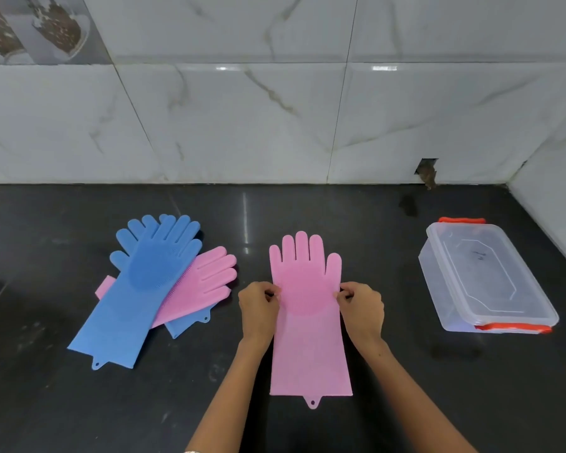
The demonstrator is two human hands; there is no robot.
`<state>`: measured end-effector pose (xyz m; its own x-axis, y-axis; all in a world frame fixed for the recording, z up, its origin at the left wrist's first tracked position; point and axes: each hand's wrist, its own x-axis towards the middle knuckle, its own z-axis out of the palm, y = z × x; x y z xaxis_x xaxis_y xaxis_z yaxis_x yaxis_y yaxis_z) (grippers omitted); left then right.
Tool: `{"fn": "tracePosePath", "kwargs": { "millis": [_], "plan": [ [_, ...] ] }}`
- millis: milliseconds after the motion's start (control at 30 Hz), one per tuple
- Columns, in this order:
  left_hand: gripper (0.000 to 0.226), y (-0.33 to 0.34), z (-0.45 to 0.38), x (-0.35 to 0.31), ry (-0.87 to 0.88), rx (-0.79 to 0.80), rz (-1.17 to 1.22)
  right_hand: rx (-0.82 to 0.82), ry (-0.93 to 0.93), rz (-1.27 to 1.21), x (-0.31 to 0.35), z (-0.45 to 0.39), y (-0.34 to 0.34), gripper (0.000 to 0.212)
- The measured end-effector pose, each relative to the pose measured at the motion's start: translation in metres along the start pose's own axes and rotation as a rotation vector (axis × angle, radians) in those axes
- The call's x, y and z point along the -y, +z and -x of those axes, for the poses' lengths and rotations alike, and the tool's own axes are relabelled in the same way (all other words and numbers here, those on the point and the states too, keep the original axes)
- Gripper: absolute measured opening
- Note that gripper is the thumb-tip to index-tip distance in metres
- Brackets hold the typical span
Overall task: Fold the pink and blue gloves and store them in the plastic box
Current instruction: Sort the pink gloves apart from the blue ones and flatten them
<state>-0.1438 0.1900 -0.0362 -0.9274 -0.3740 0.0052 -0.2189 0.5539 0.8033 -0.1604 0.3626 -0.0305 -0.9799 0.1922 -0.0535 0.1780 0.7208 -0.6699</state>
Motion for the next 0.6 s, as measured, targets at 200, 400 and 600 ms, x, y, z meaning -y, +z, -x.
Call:
{"fn": "tracePosePath", "kwargs": {
  "millis": [200,400,600],
  "plan": [
    [0.017,-0.022,-0.001,0.012,-0.001,-0.008,-0.046,0.031,-0.019,-0.034,0.013,0.011,0.019,0.017],
    [0.018,-0.027,0.006,0.018,0.005,-0.012,-0.085,0.026,-0.059,-0.073,0.013,0.017,0.021,0.013],
    [0.016,-0.026,0.005,0.017,0.031,-0.021,-0.068,-0.004,-0.055,-0.093,0.014,0.018,0.016,0.006]
  ]
}}
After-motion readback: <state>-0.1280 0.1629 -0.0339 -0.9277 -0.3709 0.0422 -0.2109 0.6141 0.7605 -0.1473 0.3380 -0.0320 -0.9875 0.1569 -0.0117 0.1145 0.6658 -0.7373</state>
